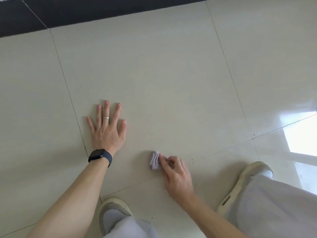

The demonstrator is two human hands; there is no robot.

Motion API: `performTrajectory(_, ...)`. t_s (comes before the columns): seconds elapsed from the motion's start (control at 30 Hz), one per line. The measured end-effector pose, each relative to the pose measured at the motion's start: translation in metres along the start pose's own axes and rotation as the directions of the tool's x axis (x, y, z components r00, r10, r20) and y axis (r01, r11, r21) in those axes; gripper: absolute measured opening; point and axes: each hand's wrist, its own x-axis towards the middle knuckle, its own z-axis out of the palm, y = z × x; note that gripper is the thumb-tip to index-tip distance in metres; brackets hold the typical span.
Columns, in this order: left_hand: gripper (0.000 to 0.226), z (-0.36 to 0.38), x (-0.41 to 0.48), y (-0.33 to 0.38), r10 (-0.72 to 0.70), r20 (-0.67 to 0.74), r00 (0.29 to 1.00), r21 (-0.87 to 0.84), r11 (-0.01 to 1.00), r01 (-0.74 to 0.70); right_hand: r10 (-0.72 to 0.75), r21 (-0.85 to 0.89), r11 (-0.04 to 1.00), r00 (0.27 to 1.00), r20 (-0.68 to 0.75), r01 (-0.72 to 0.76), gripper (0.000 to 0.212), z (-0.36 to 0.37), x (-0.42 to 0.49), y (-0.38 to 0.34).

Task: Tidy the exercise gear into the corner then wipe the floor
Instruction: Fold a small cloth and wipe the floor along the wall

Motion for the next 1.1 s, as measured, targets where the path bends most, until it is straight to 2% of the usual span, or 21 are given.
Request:
performTrajectory(0.07,0.061,0.000,0.000,-0.001,-0.006,-0.003,1.000,-0.010,1.000,0.006,-0.129,-0.010,0.991,0.990,0.061,0.130,0.055,0.001,-0.010,-0.005)
performTrajectory(0.1,0.061,0.000,0.000,0.000,-0.006,-0.006,1.000,-0.013,1.000,0.006,-0.105,-0.017,0.994,0.994,0.042,0.106,0.056,-0.003,-0.005,0.007)
performTrajectory(0.17,0.062,0.000,0.000,0.000,-0.001,-0.014,1.000,-0.017,1.000,0.000,0.121,-0.022,0.992,0.991,-0.060,-0.122,0.053,-0.017,0.010,0.045)
performTrajectory(0.2,0.061,0.000,0.001,0.000,0.001,-0.017,1.000,-0.018,1.000,-0.001,0.281,-0.018,0.958,0.949,-0.143,-0.286,0.051,-0.027,0.020,0.069)
performTrajectory(0.27,0.061,0.000,0.000,0.000,0.000,-0.022,1.000,-0.010,1.000,-0.001,0.557,0.056,0.826,0.798,-0.231,-0.561,0.050,-0.045,0.036,0.107)
performTrajectory(0.3,0.061,0.001,0.001,0.000,0.004,-0.023,1.000,-0.004,1.000,-0.004,0.637,0.074,0.765,0.732,-0.241,-0.640,0.050,-0.046,0.040,0.112)
performTrajectory(0.33,0.061,0.001,0.001,-0.001,0.006,-0.020,1.000,-0.001,1.000,-0.006,0.659,0.072,0.744,0.711,-0.247,-0.664,0.050,-0.041,0.042,0.106)
performTrajectory(0.4,0.061,0.000,0.002,-0.001,0.012,-0.005,1.000,-0.004,1.000,-0.012,0.551,0.067,0.831,0.800,-0.239,-0.552,0.049,-0.024,0.042,0.068)
performTrajectory(0.5,0.060,-0.003,0.001,-0.004,0.030,0.019,0.999,-0.014,0.999,-0.030,0.116,0.025,0.993,0.992,-0.052,-0.115,0.052,0.010,0.030,-0.008)
performTrajectory(0.57,0.059,-0.006,-0.004,-0.013,0.015,0.025,1.000,-0.014,1.000,-0.015,-0.230,-0.004,0.973,0.965,0.125,0.233,0.057,0.020,0.029,-0.039)
performTrajectory(0.63,0.059,-0.010,-0.015,-0.028,-0.029,0.018,0.999,0.000,1.000,0.029,-0.424,-0.015,0.901,0.888,0.175,0.433,0.054,0.017,0.053,-0.033)
performTrajectory(0.7,0.059,-0.014,-0.031,-0.051,-0.081,0.000,0.997,0.008,0.997,0.081,-0.390,-0.084,0.913,0.915,0.104,0.399,0.052,0.011,0.095,-0.016)
performTrajectory(0.77,0.059,-0.018,-0.047,-0.078,-0.151,-0.012,0.989,0.011,0.989,0.151,-0.172,-0.137,0.976,0.985,-0.028,0.167,0.051,0.003,0.142,-0.003)
performTrajectory(0.83,0.060,-0.021,-0.062,-0.099,-0.217,-0.009,0.976,0.016,0.976,0.217,0.075,-0.097,0.991,0.989,-0.129,-0.088,0.052,0.008,0.165,-0.015)
performTrajectory(0.87,0.060,-0.022,-0.069,-0.106,-0.231,-0.009,0.973,0.019,0.973,0.231,0.113,-0.085,0.988,0.984,-0.139,-0.125,0.054,0.014,0.162,-0.031)
performTrajectory(0.9,0.061,-0.021,-0.074,-0.109,-0.233,-0.009,0.972,0.021,0.972,0.233,0.054,-0.080,0.995,0.993,-0.105,-0.063,0.057,0.020,0.150,-0.048)
performTrajectory(0.93,0.061,-0.021,-0.078,-0.111,-0.232,-0.009,0.973,0.020,0.972,0.232,-0.099,-0.078,0.992,0.995,-0.019,0.097,0.060,0.028,0.130,-0.065)
performTrajectory(0.97,0.061,-0.022,-0.079,-0.111,-0.232,-0.010,0.973,0.015,0.972,0.233,-0.331,-0.068,0.938,0.938,0.105,0.339,0.061,0.036,0.105,-0.079)
performTrajectory(1.03,0.062,-0.023,-0.078,-0.108,-0.237,-0.004,0.971,0.002,0.971,0.237,-0.713,0.000,0.657,0.621,0.326,0.754,0.057,0.045,0.075,-0.086)
performTrajectory(1.07,0.061,-0.024,-0.077,-0.107,-0.243,0.006,0.970,-0.002,0.970,0.243,-0.794,0.058,0.540,0.485,0.367,0.840,0.055,0.045,0.081,-0.084)
performTrajectory(1.1,0.061,-0.025,-0.076,-0.107,-0.253,0.016,0.967,-0.003,0.968,0.253,-0.836,0.072,0.463,0.408,0.368,0.883,0.053,0.044,0.099,-0.081)
